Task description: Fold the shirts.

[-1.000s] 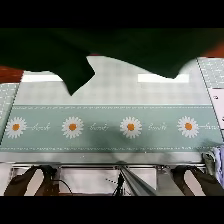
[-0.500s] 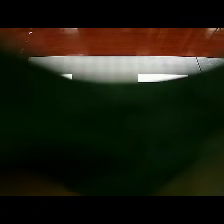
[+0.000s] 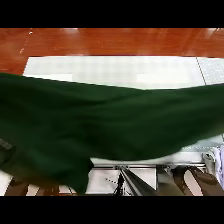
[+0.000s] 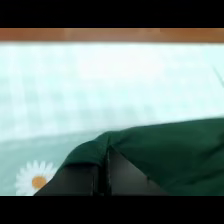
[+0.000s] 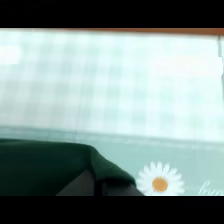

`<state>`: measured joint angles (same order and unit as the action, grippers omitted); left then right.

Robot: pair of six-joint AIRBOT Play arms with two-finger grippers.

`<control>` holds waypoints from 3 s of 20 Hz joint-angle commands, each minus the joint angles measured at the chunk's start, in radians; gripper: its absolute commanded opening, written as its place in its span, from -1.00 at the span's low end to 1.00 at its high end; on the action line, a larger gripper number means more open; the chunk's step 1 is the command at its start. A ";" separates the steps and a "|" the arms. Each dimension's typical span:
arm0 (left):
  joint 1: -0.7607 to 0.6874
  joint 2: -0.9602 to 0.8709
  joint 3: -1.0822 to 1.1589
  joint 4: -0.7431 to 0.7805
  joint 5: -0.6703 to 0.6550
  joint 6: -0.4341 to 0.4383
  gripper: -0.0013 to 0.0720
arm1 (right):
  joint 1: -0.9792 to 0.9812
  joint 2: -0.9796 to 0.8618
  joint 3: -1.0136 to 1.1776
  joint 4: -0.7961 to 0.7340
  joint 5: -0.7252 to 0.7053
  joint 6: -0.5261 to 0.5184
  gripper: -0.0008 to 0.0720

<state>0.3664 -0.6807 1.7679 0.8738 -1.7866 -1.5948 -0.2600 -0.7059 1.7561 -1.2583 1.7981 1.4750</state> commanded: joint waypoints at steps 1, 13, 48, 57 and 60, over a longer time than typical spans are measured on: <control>-0.006 -0.085 -0.228 -0.017 -0.009 0.093 -0.89 | 0.016 -0.138 -0.143 0.029 0.038 -0.053 -0.92; -0.305 -0.557 -0.340 0.203 0.649 0.277 -0.88 | 0.245 -0.644 -0.194 -0.080 -0.674 -0.007 -0.92; -0.356 -1.034 -0.283 0.333 0.528 0.202 -0.88 | 0.220 -0.963 -0.194 -0.061 -0.661 0.069 -0.92; -0.232 -1.015 -0.183 0.399 0.235 0.170 0.64 | 0.189 -0.915 -0.193 -0.339 -0.313 -0.040 0.16; -0.153 -0.951 -0.224 0.417 0.144 0.126 0.64 | 0.146 -0.863 -0.193 -0.502 -0.185 -0.012 0.14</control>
<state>0.1490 -1.6749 1.5589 1.2636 -1.5192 -1.4307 -0.0830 -1.6085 1.5623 -1.5852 1.4551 1.4574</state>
